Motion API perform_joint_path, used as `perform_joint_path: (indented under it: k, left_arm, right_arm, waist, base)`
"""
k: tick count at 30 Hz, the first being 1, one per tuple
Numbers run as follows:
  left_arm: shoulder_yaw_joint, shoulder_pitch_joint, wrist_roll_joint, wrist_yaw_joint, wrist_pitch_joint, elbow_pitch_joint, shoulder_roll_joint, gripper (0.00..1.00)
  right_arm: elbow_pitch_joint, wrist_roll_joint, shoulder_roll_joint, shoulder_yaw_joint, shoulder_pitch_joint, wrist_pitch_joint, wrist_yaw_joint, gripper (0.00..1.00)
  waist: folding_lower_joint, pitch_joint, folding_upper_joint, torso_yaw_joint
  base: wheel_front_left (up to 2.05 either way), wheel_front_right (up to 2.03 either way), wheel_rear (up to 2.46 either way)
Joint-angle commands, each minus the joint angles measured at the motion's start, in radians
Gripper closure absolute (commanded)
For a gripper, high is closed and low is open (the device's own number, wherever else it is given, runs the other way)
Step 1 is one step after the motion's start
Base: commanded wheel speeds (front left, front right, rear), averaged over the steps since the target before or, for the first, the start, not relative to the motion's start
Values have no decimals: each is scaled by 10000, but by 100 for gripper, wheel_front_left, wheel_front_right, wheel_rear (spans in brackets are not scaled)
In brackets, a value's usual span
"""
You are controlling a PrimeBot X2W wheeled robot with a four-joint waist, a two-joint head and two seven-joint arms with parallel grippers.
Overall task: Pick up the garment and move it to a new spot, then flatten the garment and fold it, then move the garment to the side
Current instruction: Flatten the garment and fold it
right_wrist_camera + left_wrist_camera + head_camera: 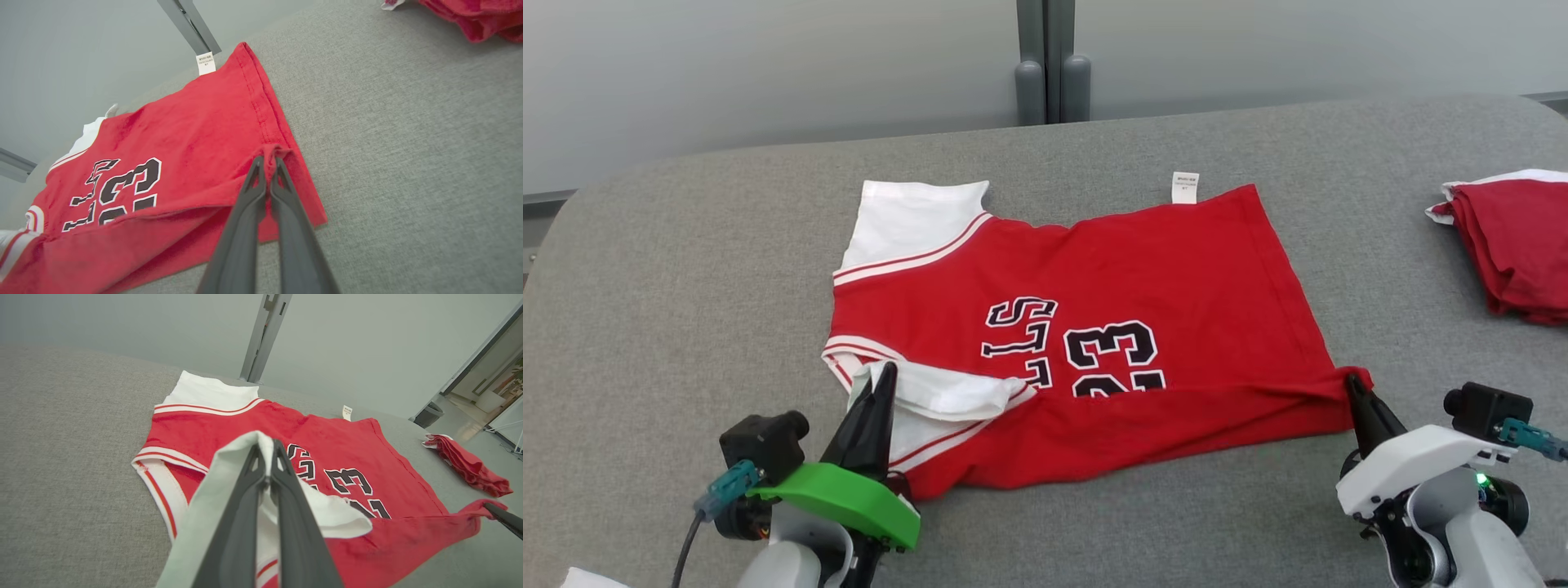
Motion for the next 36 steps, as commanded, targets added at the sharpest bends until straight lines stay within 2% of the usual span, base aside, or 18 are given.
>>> perform_joint_path:
  k: [1,11,12,13,14,16,17,18,28,36]
  left_arm:
    - [8,-336,35,-73,-163,255,-11,100]
    - [-148,-1329,92,-169,-771,1936,-92,100]
    - [-172,-1368,82,-158,-704,2125,-99,100]
    - [-203,-1454,171,-82,-694,2307,-82,100]
    - [-172,-1526,158,-24,-692,2464,-120,100]
    - [-93,-1605,80,39,-746,2618,-182,67]
    - [-65,-1612,103,81,-772,2650,-164,16]
    - [-26,-1582,79,107,-803,2678,-168,0]
    - [293,-743,-257,146,-966,1878,-78,0]
    - [401,577,-674,636,-91,847,210,0]
  right_arm:
    - [229,-124,-32,21,-262,-149,-10,100]
    - [1768,-316,-34,216,-1268,-937,-10,100]
    - [1866,-301,-34,249,-1322,-1003,-10,80]
    - [1958,-261,-32,320,-1395,-1102,-10,72]
    - [2019,-233,-33,381,-1476,-1256,-10,0]
    - [2066,-221,-33,533,-1578,-1522,-10,0]
    - [2086,-277,-37,580,-1602,-1630,-10,0]
    - [2109,-358,-37,617,-1627,-1768,-10,0]
    - [1598,-1520,-36,266,-1374,-2396,-10,0]
    - [669,-2423,-35,-44,-641,-2308,-10,0]
  waist:
    - [1,97,0,-28]
    - [1,270,0,48]
    - [1,268,0,45]
    - [1,272,0,37]
    - [1,277,0,29]
    - [1,284,0,21]
    - [1,289,0,16]
    - [1,292,0,12]
    - [1,142,0,143]
    - [1,-192,0,274]
  base:
    - [0,0,0]
    - [0,0,0]
    - [0,0,0]
    - [0,0,0]
    - [0,0,0]
    - [0,0,0]
    - [0,0,0]
    - [0,0,0]
    - [0,0,0]
    - [0,0,0]
